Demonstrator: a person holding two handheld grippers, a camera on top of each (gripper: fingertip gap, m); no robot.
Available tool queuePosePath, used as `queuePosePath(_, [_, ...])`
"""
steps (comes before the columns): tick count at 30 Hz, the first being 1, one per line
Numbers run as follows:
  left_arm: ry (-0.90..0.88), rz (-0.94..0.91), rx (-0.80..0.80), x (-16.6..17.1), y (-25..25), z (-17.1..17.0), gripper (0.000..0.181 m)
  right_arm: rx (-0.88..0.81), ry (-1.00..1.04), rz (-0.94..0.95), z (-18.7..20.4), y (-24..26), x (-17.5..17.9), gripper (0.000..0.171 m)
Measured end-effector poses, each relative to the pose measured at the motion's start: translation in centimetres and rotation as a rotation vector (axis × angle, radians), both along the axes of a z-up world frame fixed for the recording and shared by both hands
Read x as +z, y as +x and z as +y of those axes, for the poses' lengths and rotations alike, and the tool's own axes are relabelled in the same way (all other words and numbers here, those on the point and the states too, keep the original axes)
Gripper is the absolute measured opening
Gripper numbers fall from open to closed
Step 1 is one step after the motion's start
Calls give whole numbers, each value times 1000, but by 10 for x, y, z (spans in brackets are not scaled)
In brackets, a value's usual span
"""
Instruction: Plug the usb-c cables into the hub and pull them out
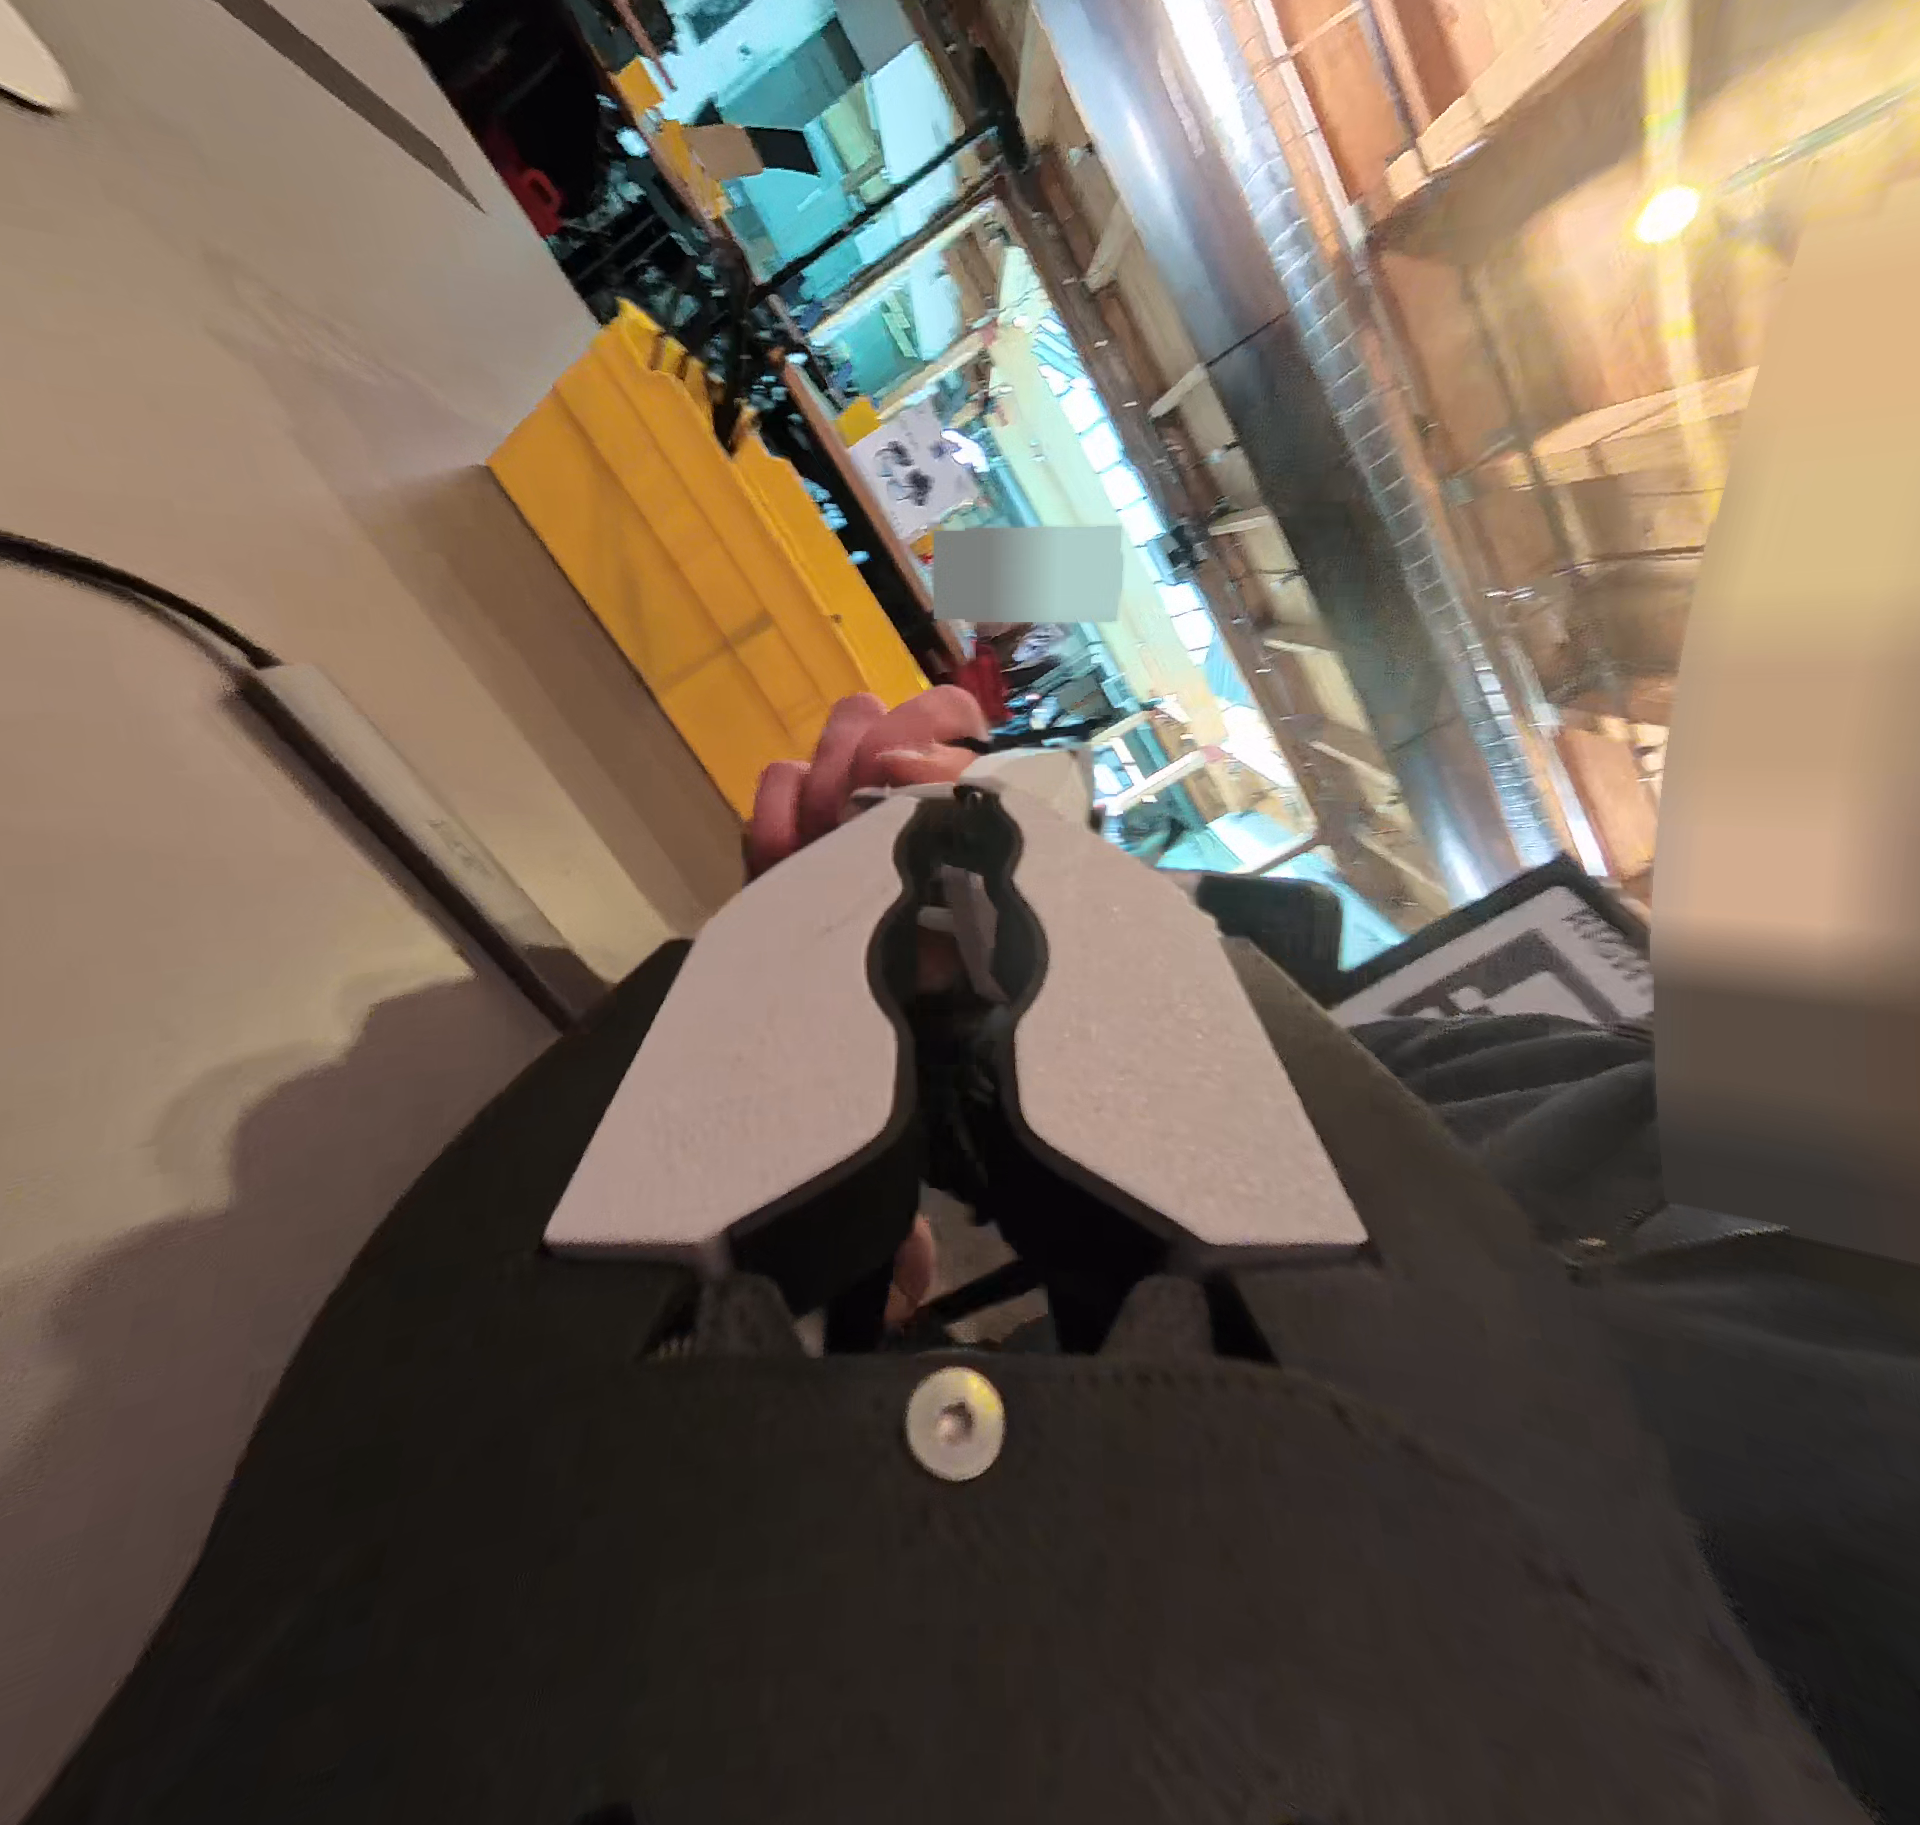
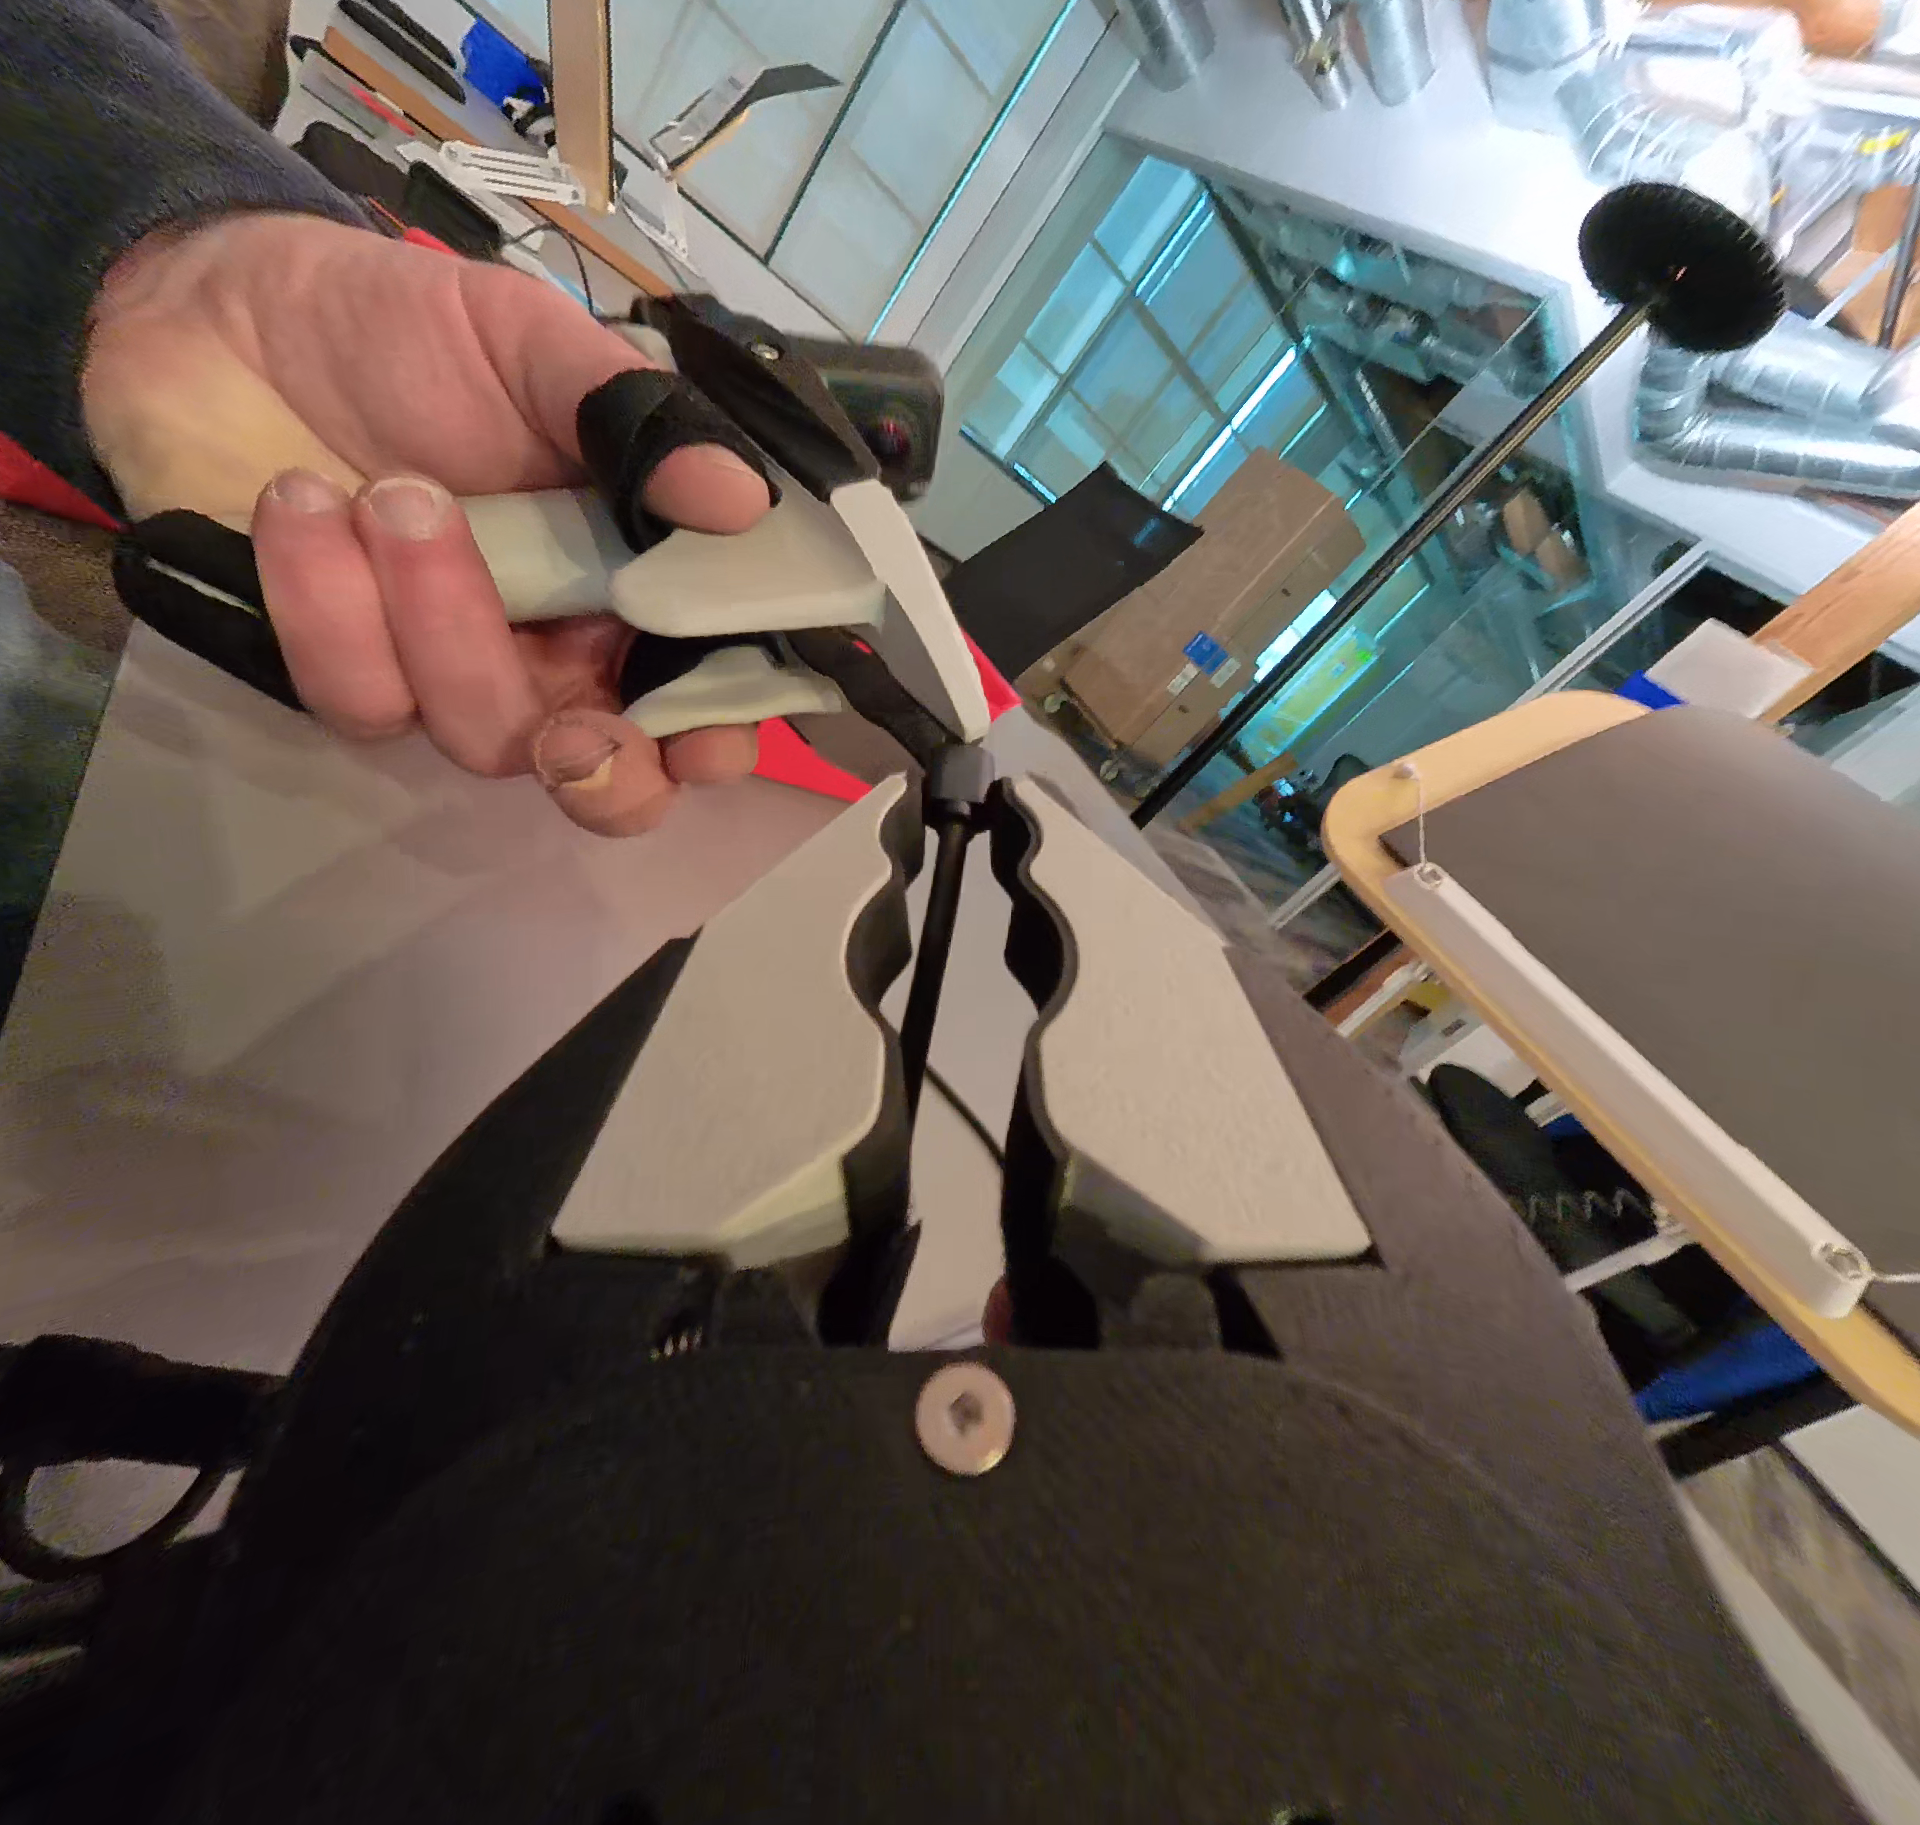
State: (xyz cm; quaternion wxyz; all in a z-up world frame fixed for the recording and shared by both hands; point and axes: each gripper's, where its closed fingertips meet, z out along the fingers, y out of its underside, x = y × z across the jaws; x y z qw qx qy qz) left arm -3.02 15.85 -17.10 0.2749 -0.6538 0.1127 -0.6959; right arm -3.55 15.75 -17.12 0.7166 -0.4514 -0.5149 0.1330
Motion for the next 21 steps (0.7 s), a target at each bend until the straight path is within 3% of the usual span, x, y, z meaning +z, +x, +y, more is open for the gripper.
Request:
queuePosePath(8, [162,279,126,-17,-12,18,14,-31,-129,8,13,10,-11,9])
queuePosePath(13, [443,588,180,-30,-14,25,21,-136,-234,84,27,41,-16,9])
queuePosePath(21, [861,1027,-55,-86,28,0,64,-318,-355,171,41,93,-40,9])
